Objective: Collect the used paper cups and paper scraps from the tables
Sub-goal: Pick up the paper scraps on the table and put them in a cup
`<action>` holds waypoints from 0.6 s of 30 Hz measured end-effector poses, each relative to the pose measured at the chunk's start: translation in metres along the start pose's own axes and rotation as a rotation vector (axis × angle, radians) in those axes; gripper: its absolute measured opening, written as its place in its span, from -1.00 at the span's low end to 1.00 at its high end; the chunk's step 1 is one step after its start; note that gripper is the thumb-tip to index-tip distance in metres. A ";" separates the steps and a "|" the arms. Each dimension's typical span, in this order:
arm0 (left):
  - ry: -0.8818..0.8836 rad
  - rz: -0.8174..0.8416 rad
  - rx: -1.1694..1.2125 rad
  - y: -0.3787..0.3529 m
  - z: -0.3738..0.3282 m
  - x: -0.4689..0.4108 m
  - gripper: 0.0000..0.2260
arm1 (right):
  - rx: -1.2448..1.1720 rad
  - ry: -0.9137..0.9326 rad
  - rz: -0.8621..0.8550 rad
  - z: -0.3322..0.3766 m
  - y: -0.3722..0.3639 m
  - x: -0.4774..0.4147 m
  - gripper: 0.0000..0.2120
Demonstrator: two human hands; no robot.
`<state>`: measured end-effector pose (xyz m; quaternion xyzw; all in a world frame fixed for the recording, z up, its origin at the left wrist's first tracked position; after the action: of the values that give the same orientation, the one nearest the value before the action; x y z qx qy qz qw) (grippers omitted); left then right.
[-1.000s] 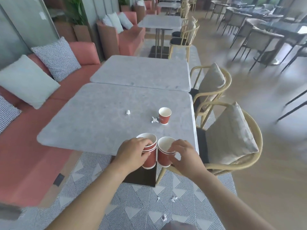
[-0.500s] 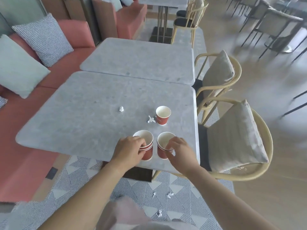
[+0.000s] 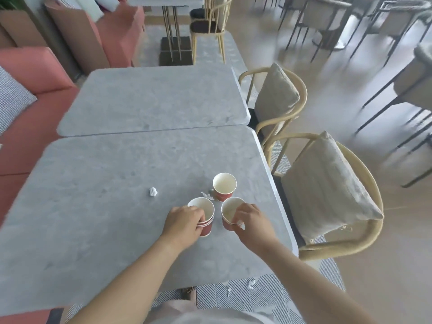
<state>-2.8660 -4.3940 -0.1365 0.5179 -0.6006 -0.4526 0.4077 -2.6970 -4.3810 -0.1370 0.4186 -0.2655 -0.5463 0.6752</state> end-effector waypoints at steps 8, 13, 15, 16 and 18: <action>-0.067 0.079 0.006 -0.006 0.019 -0.022 -0.84 | 0.056 -0.066 0.097 -0.005 -0.021 -0.005 -0.79; -0.093 -0.022 0.103 0.009 0.015 -0.038 -0.73 | -0.018 -0.096 0.001 0.000 -0.006 -0.023 -0.79; -0.088 -0.054 0.133 0.017 0.017 -0.045 -0.72 | -0.026 -0.088 -0.033 0.006 -0.002 -0.035 -0.82; -0.081 -0.069 0.153 0.021 0.019 -0.049 -0.75 | -0.027 -0.082 -0.043 0.009 -0.001 -0.042 -0.83; -0.058 -0.090 0.193 0.028 0.028 -0.054 -0.80 | -0.035 -0.074 -0.043 0.014 -0.002 -0.055 -0.84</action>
<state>-2.8933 -4.3350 -0.1176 0.5680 -0.6291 -0.4253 0.3174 -2.7243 -4.3323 -0.1261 0.3920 -0.2717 -0.5803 0.6601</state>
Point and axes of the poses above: each hand's wrist, its own x-axis away from the middle knuckle, its own y-axis out of the back of the hand, z = x × y, the point moved 8 cm from there along -x, towards the middle knuckle, and after that the axes turned 7 degrees about -z, right-handed, at the moved point
